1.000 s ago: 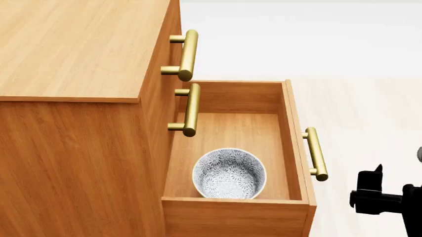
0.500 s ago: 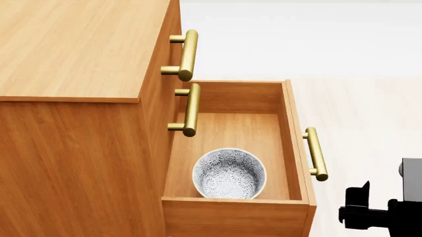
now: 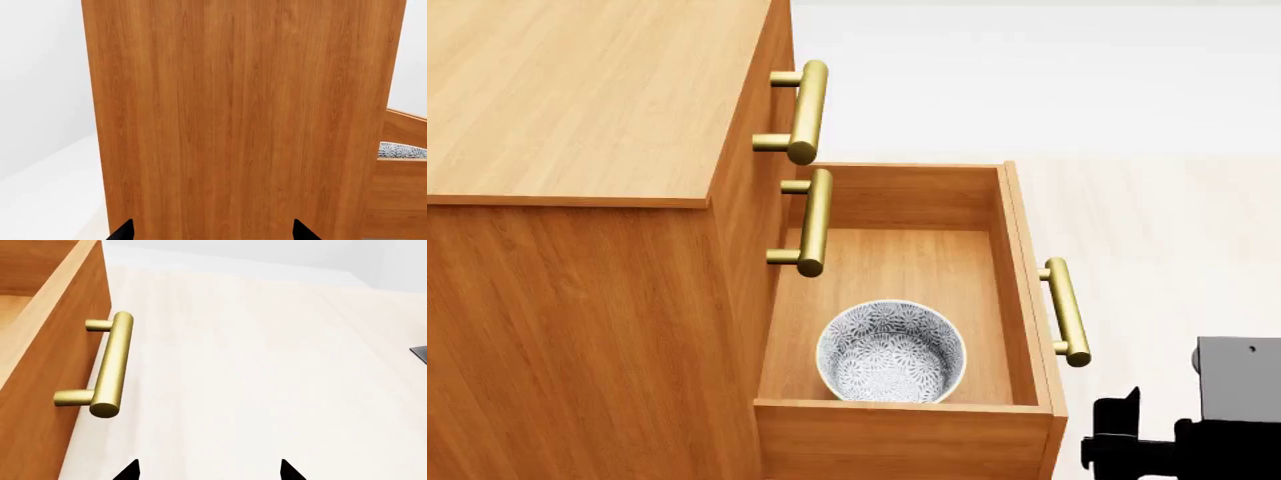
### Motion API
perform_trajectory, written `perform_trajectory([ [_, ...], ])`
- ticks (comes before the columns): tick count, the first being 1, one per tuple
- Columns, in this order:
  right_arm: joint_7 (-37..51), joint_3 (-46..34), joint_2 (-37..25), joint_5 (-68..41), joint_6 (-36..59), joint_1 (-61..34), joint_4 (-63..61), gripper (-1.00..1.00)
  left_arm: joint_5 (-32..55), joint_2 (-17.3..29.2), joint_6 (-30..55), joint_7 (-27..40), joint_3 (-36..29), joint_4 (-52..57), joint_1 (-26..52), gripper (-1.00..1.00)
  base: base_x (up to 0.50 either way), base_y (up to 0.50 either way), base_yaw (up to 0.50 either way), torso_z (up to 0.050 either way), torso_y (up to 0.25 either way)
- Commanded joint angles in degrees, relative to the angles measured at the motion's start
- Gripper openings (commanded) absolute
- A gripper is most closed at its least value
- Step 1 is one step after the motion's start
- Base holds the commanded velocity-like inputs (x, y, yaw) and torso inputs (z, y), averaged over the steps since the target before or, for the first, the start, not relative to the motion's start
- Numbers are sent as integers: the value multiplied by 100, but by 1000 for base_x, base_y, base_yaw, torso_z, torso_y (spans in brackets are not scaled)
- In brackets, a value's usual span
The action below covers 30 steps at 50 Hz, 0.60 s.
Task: Put the bowl in the bottom drawer of the cabinet and close it.
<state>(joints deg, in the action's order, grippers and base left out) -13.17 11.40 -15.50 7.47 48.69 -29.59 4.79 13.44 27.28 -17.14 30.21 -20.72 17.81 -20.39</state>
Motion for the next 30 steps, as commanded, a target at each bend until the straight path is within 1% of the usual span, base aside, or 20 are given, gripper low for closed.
perform_trajectory([
  [1,37,-78,95,-22,31,-19,65,100,7,2,5,3,-8,-6,15,100,0,0,0,0,0],
  [30,16,-289,249,-121,70,-62,49,100,-53,5,-44,23,-28,-66,24,100,0,0,0,0,0],
])
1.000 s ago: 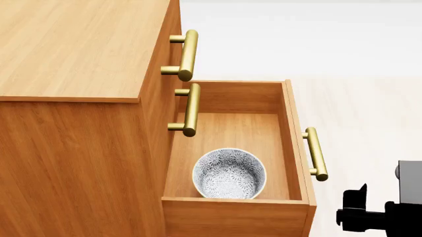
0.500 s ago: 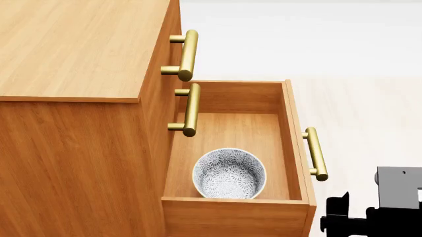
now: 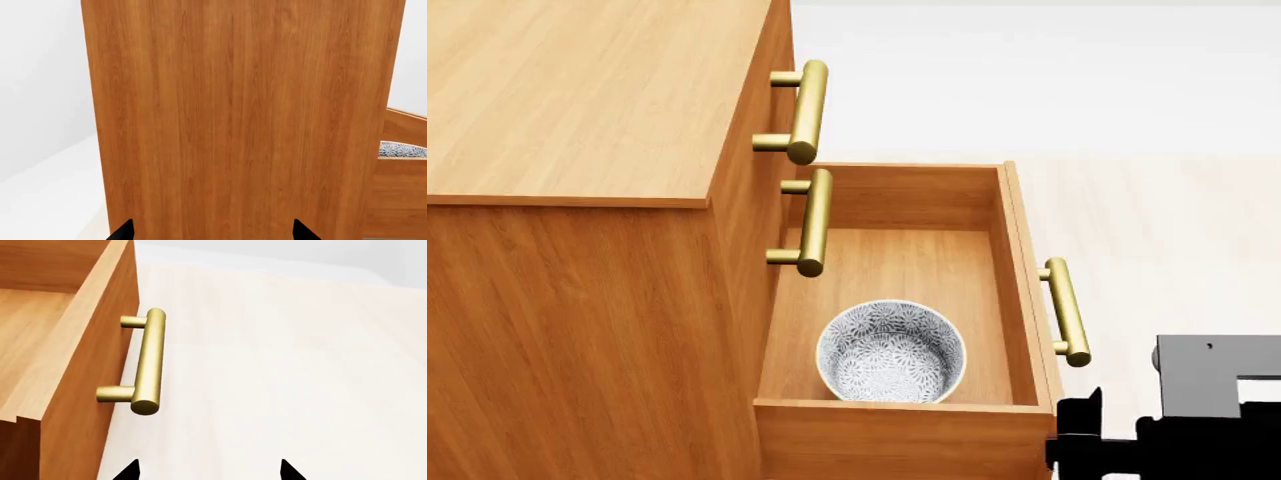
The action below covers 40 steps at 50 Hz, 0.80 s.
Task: Put the bowl in the bottom drawer of the cabinet and close it.
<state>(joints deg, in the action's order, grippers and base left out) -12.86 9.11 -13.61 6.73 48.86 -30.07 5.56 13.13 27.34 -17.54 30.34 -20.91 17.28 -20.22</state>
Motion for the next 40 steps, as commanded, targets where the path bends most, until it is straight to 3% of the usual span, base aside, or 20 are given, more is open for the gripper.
perform_trajectory([
  [1,-13,-71,60,-47,35,-10,-14,100,-23,1,0,15,-7,-8,7,100,0,0,0,0,0],
  [40,-201,-241,204,-326,344,-101,-280,100,-26,18,35,58,-26,24,12,100,0,0,0,0,0],
])
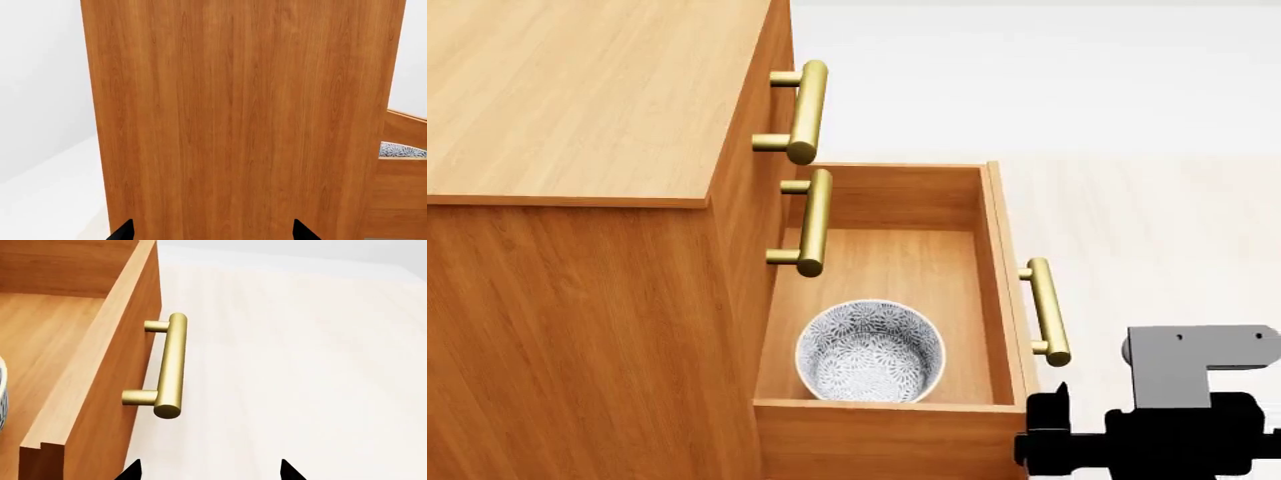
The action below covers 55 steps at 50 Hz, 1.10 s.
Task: Put the bowl in the bottom drawer of the cabinet and close it.
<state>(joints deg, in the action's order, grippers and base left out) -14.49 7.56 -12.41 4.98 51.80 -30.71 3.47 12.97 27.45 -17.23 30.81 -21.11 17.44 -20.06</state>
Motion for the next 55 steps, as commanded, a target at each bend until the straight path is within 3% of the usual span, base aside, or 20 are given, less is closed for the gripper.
perform_trajectory([
  [1,-34,-103,85,-147,35,-28,-76,100,2,10,-2,8,-3,9,-6,100,0,0,0,0,0],
  [55,108,-508,312,-276,-33,92,-154,100,56,44,-4,12,-29,9,29,100,0,0,0,0,0],
])
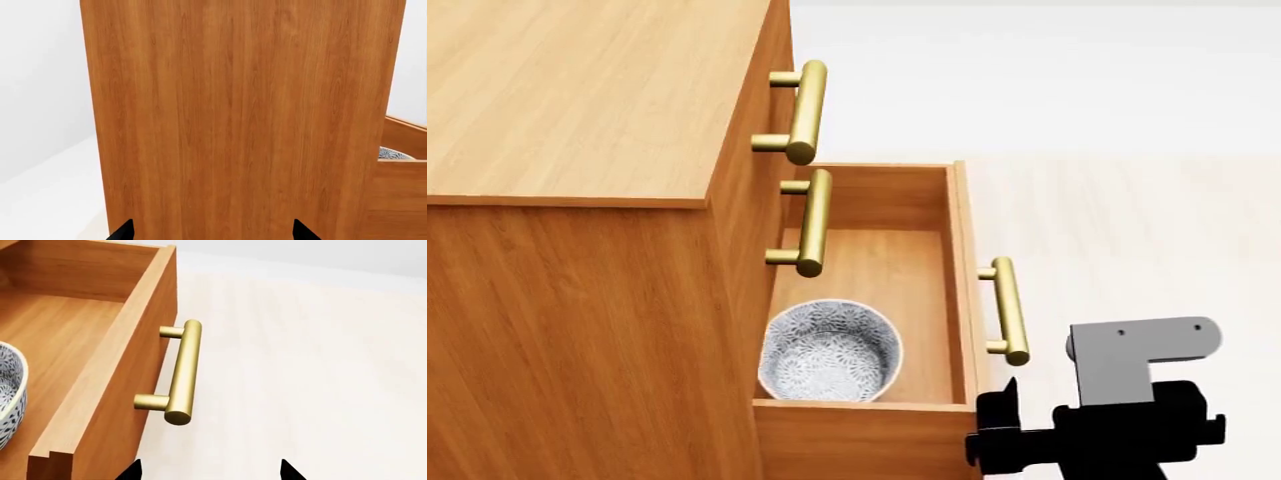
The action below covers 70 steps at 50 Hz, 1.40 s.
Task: Put the bowl in the bottom drawer of the cabinet and close it.
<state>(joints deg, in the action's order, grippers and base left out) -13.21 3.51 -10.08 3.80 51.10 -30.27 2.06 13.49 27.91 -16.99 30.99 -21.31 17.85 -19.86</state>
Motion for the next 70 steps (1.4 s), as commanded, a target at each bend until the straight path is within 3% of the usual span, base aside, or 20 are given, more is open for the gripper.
perform_trajectory([
  [1,-13,-94,84,-167,24,44,21,100,16,34,63,22,0,88,-6,100,0,0,0,0,0],
  [70,168,-875,505,-498,-11,-126,156,100,123,95,52,37,-27,141,-7,100,0,0,0,0,0],
])
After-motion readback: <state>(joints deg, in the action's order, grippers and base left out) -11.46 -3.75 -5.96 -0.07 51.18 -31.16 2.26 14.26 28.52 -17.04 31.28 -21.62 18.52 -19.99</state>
